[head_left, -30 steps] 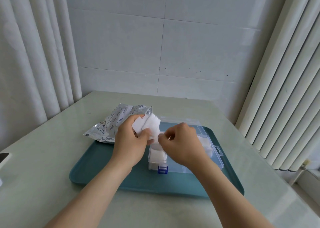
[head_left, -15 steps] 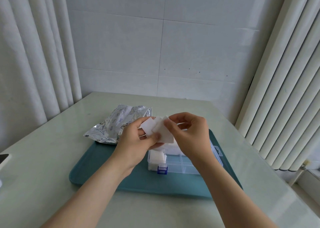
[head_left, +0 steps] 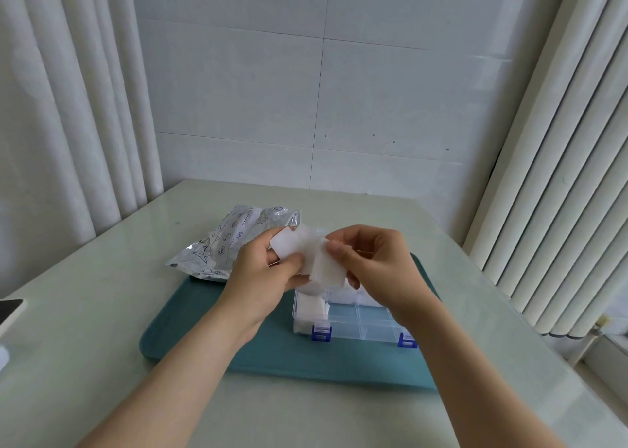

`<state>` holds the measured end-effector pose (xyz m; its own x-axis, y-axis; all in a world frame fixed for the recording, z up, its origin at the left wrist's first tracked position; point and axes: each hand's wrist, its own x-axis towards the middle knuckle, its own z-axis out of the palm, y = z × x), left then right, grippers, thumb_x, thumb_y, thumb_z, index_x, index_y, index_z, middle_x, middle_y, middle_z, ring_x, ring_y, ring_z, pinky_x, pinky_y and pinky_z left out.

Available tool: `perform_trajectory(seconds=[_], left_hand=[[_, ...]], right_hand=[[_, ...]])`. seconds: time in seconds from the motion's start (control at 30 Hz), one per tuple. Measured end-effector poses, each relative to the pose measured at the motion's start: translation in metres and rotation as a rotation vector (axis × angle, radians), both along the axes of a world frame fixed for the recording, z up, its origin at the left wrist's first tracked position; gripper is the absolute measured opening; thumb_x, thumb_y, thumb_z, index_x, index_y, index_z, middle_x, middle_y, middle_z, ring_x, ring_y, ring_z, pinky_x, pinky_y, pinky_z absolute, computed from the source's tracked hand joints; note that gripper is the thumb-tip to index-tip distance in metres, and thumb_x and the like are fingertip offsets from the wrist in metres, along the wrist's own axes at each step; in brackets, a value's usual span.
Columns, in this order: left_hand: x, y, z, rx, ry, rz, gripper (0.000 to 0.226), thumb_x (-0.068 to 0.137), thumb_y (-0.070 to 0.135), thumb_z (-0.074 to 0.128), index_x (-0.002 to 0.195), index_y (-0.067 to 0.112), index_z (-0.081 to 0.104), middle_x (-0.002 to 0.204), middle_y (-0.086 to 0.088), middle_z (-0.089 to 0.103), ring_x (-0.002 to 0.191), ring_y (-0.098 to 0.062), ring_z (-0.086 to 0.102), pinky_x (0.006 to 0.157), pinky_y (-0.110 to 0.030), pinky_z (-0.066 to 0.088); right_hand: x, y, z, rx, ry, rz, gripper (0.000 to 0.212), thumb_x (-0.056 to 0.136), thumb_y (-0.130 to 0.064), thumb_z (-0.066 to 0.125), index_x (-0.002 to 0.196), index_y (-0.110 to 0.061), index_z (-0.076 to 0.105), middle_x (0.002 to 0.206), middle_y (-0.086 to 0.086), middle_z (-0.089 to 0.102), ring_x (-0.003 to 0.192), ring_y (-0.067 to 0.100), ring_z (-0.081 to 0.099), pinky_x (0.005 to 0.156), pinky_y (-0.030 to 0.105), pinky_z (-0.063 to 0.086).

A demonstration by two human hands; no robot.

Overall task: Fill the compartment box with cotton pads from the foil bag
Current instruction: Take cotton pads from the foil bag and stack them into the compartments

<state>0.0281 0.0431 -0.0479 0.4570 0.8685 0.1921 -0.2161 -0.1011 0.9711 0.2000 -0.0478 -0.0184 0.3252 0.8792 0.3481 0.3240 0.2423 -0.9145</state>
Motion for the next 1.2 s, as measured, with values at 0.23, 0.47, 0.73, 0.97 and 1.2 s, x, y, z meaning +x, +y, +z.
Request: perform_trajectory(seconds=[0.23, 0.47, 0.73, 0.97, 1.2], left_hand=[[0.000, -0.004, 0.002, 0.045, 0.049, -0.073, 0.037, 0.104, -0.004, 0.058, 0.130, 0.021, 0.068, 0.113, -0.007, 0.080, 0.107, -0.025, 0.077, 0.087, -0.043, 0.064], [0.002, -0.008, 0.003, 0.025, 0.014, -0.120, 0.035, 0.107, -0.002, 0.054, 0.123, 0.025, 0.068, 0.109, -0.010, 0.080, 0.103, -0.027, 0.078, 0.082, -0.041, 0.065], [0.001, -0.008, 0.005, 0.039, 0.022, -0.036, 0.031, 0.112, 0.006, 0.047, 0.125, 0.022, 0.070, 0.080, 0.011, 0.075, 0.080, -0.008, 0.075, 0.076, -0.030, 0.064], [-0.001, -0.006, 0.005, 0.066, 0.029, 0.114, 0.034, 0.113, 0.005, 0.039, 0.137, 0.017, 0.059, 0.131, -0.008, 0.065, 0.094, -0.024, 0.080, 0.084, -0.035, 0.066], [0.000, -0.006, 0.001, 0.105, 0.116, 0.054, 0.045, 0.109, 0.006, 0.046, 0.138, 0.039, 0.056, 0.136, -0.015, 0.061, 0.099, -0.022, 0.078, 0.083, -0.040, 0.066]], right_hand=[[-0.006, 0.005, -0.007, 0.047, -0.126, -0.060, 0.011, 0.090, -0.023, 0.084, 0.095, -0.015, 0.080, 0.083, 0.015, 0.075, 0.067, 0.024, 0.063, 0.062, 0.036, 0.056], [-0.002, 0.007, -0.010, 0.030, -0.186, -0.171, 0.011, 0.089, -0.032, 0.085, 0.089, -0.025, 0.077, 0.069, 0.021, 0.068, 0.051, 0.021, 0.043, 0.052, 0.033, 0.039], [0.004, 0.008, -0.009, 0.044, -0.183, -0.150, 0.019, 0.085, -0.025, 0.088, 0.100, -0.020, 0.076, 0.073, 0.008, 0.072, 0.057, 0.011, 0.060, 0.059, 0.022, 0.052], [0.011, 0.008, -0.009, 0.027, -0.169, -0.182, 0.010, 0.097, -0.022, 0.076, 0.102, -0.016, 0.081, 0.075, -0.008, 0.076, 0.066, 0.003, 0.065, 0.064, 0.020, 0.053], [0.006, 0.004, -0.005, 0.070, -0.012, 0.028, 0.012, 0.100, -0.017, 0.071, 0.098, -0.007, 0.077, 0.080, 0.000, 0.072, 0.065, 0.008, 0.059, 0.062, 0.019, 0.047]])
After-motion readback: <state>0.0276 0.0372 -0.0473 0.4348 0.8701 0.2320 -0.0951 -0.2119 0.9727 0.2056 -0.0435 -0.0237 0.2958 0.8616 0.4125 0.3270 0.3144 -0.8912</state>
